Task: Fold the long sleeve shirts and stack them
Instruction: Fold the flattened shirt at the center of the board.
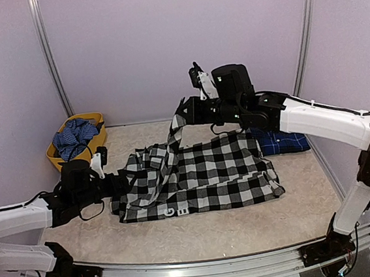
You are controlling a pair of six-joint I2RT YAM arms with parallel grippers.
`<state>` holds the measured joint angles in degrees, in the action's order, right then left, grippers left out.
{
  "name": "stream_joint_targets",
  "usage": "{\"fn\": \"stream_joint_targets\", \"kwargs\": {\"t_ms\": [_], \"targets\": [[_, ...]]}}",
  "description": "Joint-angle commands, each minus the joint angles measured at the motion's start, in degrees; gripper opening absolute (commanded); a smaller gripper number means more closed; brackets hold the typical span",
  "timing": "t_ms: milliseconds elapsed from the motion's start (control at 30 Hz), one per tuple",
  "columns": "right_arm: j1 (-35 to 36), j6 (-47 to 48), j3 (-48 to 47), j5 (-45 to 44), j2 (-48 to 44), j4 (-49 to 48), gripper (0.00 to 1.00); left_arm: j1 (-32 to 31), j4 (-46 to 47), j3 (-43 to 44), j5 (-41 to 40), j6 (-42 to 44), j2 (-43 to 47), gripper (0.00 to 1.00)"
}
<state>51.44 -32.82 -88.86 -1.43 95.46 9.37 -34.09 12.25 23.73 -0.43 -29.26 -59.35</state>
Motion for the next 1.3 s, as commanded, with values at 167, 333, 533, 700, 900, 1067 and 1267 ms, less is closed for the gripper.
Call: {"fn": "stream_joint_targets", "kwargs": {"t_ms": [167, 333, 533, 700, 900, 1067, 1267], "targets": [[-0.29, 0.59, -9.04, 1.30, 6.76, 1.58, 0.00, -0.14, 5.74, -4.75, 5.64, 2.02, 0.21, 0.99], [-0.63, 0.07, -12.35, 0.42, 8.67, 1.17, 0.00, -1.56, 4.99, -4.82, 3.24, 3.20, 0.78, 0.99], [-0.68, -0.05, -12.12, -0.10, 7.86, 1.51, 0.00, -1.61, 3.72, -4.04, 0.60, 3.33, -0.64, 0.99], [-1.22, -1.34, 0.14, -1.58, 1.92, -0.55, 0.00, -1.68, 4.19, -3.55, 0.63, 3.49, -2.15, 0.99], [-2.69, -3.66, 19.97, -4.47, -7.07, 0.30, 0.00, -1.84, 3.75, -2.22, 1.03, 3.96, -3.77, 0.99], [-7.24, -3.59, 31.86, -6.31, -12.55, 3.19, 0.00, -2.02, 3.74, -1.72, 0.84, 4.05, -4.50, 0.99], [-11.71, -0.50, 36.76, -7.03, -14.54, 6.20, 0.00, -2.60, 3.99, -1.02, 0.78, 3.51, -6.14, 0.99]]}}
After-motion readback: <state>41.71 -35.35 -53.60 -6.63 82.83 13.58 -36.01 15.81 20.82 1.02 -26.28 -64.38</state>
